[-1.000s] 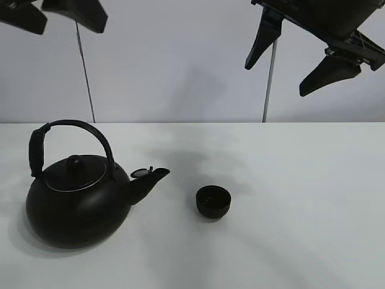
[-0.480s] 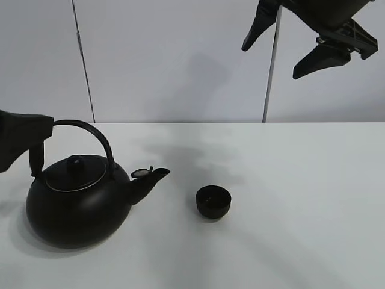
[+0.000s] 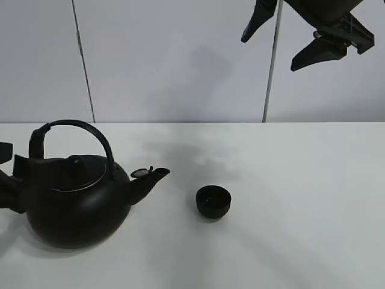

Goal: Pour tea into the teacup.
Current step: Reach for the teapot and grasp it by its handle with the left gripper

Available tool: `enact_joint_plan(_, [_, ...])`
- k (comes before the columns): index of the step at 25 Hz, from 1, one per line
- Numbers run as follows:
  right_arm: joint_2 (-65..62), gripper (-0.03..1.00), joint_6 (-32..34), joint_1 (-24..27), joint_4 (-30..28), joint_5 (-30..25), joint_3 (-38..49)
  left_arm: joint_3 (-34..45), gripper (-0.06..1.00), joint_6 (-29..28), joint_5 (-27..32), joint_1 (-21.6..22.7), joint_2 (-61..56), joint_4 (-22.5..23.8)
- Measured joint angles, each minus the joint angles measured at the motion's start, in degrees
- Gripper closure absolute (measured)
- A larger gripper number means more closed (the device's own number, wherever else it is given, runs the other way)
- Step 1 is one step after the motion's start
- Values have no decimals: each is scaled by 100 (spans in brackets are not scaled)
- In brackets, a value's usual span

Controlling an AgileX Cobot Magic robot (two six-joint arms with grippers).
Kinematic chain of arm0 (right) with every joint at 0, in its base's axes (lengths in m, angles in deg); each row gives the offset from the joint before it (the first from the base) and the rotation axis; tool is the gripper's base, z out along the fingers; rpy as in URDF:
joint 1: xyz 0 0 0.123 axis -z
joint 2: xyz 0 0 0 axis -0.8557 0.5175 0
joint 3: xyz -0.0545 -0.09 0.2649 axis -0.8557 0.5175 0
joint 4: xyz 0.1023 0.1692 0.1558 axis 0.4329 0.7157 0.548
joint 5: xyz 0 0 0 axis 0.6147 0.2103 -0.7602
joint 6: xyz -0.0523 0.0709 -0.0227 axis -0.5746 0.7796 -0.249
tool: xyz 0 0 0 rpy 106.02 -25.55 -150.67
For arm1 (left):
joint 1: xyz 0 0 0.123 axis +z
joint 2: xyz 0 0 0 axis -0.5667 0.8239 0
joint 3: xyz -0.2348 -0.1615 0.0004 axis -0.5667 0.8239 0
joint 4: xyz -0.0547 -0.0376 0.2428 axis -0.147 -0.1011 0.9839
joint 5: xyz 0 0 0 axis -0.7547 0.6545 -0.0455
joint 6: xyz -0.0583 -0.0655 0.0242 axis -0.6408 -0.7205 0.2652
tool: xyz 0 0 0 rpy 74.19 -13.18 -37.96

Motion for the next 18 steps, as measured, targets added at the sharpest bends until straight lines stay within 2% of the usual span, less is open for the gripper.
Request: enact_joint_plan(18, [0, 40, 0, 0, 5, 102, 0, -518, 31, 282, -130, 11, 479, -496])
